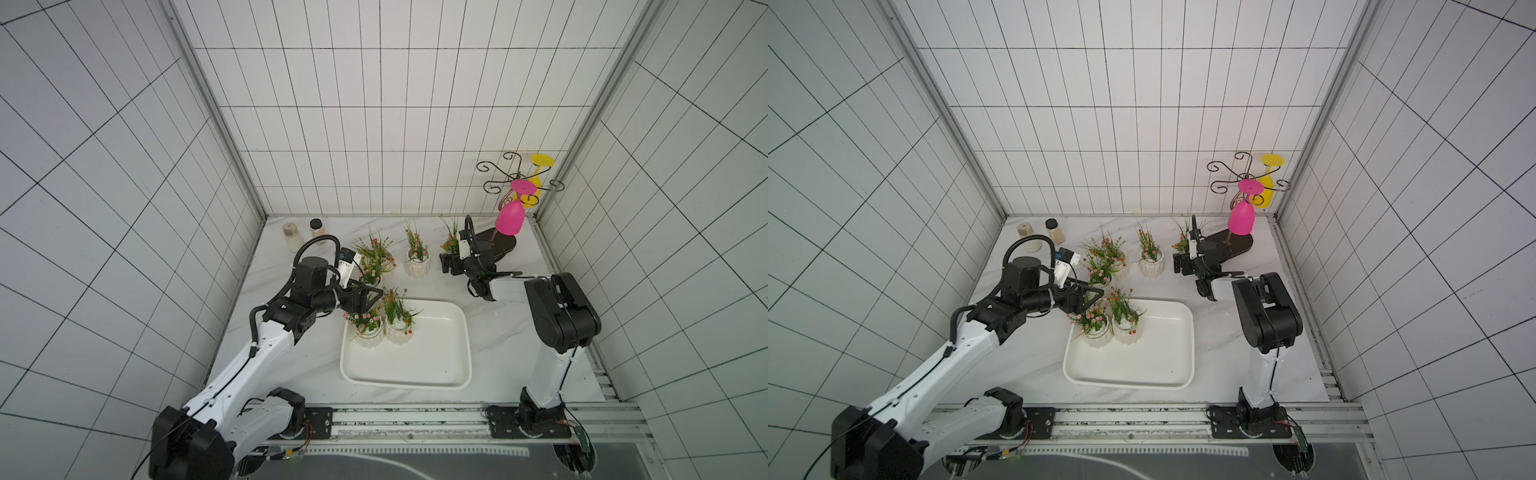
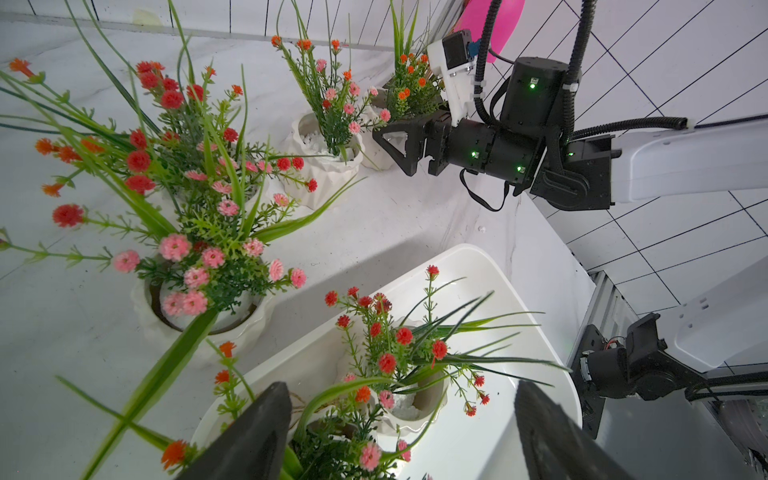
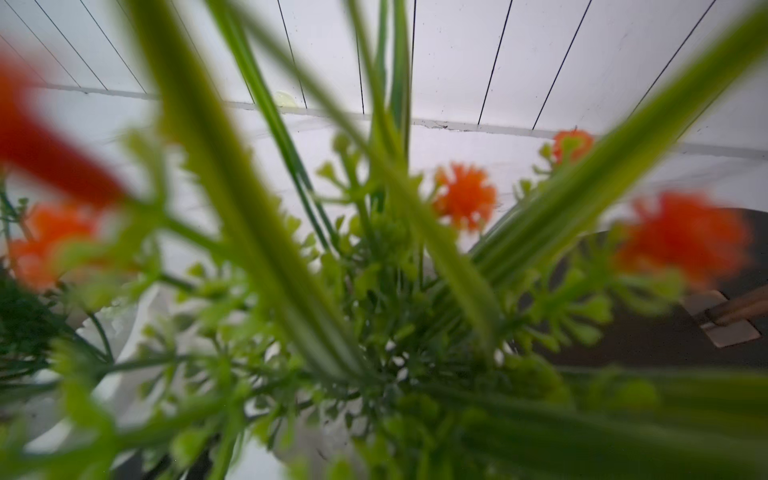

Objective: Put the potted gypsophila into the storage box
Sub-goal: Pick up the baby's breath potted plant from the center of the board.

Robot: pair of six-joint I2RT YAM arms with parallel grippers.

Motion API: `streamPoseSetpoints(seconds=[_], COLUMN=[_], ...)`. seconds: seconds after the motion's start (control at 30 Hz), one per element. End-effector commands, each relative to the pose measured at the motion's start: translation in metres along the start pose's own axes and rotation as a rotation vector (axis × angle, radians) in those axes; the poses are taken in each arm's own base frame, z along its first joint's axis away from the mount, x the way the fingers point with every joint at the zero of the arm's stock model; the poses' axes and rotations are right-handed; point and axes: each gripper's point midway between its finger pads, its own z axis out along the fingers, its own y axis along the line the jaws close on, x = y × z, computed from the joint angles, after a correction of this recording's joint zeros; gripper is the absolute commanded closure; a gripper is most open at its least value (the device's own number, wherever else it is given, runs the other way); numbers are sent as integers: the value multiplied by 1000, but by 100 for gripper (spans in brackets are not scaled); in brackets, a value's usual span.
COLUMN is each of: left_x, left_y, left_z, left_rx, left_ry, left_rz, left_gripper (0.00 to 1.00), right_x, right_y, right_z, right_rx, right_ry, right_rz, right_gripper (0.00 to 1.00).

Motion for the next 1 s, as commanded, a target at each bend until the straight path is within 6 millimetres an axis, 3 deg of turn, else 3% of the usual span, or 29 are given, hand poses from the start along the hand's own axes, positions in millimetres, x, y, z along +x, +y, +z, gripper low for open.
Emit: streamPoseSetpoints(seconds=[0.0, 0.57, 0.97], left_x=[-1, 0, 0], left_y=[2, 4, 4], left_z=[1, 2, 2], left_rx=[0, -2, -3], left_ry=[-6, -4, -3], left_rz=[8, 6, 4], left_gripper=[16, 16, 16], right_x=[-49, -56, -55], right_y=[-1, -11, -10], right_z=[8, 26, 27], right_rx=[-11, 29, 1], right_ry=[-122, -171, -177], right_rz=[-12, -16, -22], right_gripper=[1, 2, 15])
